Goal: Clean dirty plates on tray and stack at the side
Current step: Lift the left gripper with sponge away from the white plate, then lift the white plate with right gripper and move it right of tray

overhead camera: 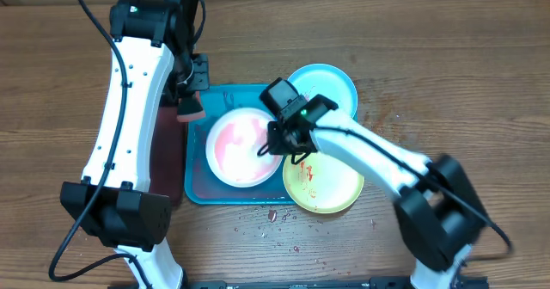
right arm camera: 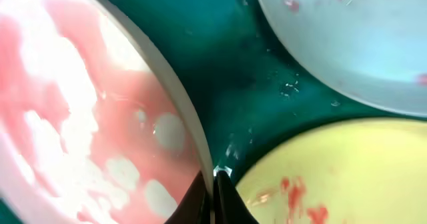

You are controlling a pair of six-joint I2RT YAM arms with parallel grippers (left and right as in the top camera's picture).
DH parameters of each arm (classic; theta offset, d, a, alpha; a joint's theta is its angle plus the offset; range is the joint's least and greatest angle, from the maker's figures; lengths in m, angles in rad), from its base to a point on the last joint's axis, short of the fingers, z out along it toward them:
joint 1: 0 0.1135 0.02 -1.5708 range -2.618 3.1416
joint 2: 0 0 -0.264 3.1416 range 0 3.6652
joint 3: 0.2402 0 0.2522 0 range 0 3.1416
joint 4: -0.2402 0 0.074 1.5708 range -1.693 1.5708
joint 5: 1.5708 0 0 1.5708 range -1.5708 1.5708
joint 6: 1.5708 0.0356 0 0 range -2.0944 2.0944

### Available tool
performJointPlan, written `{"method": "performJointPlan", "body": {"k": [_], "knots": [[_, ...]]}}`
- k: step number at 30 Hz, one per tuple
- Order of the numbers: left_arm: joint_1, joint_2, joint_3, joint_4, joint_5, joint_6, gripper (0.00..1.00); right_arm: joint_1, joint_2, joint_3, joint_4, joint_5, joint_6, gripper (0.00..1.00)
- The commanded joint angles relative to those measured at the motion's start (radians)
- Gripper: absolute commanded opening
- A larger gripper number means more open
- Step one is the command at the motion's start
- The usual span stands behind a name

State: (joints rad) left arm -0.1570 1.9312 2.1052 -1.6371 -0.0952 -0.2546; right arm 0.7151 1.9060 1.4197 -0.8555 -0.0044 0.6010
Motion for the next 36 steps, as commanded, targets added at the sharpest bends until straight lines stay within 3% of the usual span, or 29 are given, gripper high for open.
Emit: {"method": "performJointPlan", "body": {"k": [1, 6, 9, 14, 21, 32, 36], "knots": [[0.040, -0.010, 0.017, -0.044, -0.006, 0.018, 0.04, 0.066, -0.143, 0.042, -0.023, 0.230, -0.002, 0.04], [0.052, -0.056, 0.014, -0.053, 0.084, 0.051, 0.04, 0.135, -0.192, 0.042, -0.074, 0.433, 0.006, 0.04], [0.052, -0.171, -0.036, -0.053, 0.096, 0.060, 0.04, 0.162, -0.203, 0.042, -0.122, 0.536, 0.050, 0.04], [0.059, -0.386, -0.185, -0.048, 0.095, 0.058, 0.04, 0.167, -0.203, 0.042, -0.142, 0.640, 0.054, 0.04], [0.060, -0.609, -0.431, 0.099, 0.128, 0.037, 0.04, 0.170, -0.203, 0.043, -0.138, 0.815, -0.025, 0.04], [0.060, -0.517, -0.755, 0.414, 0.258, 0.038, 0.04, 0.320, -0.203, 0.043, -0.105, 1.344, -0.113, 0.04], [0.060, -0.422, -0.777, 0.450, 0.266, 0.039, 0.04, 0.366, -0.203, 0.042, -0.104, 1.422, -0.112, 0.04]]}}
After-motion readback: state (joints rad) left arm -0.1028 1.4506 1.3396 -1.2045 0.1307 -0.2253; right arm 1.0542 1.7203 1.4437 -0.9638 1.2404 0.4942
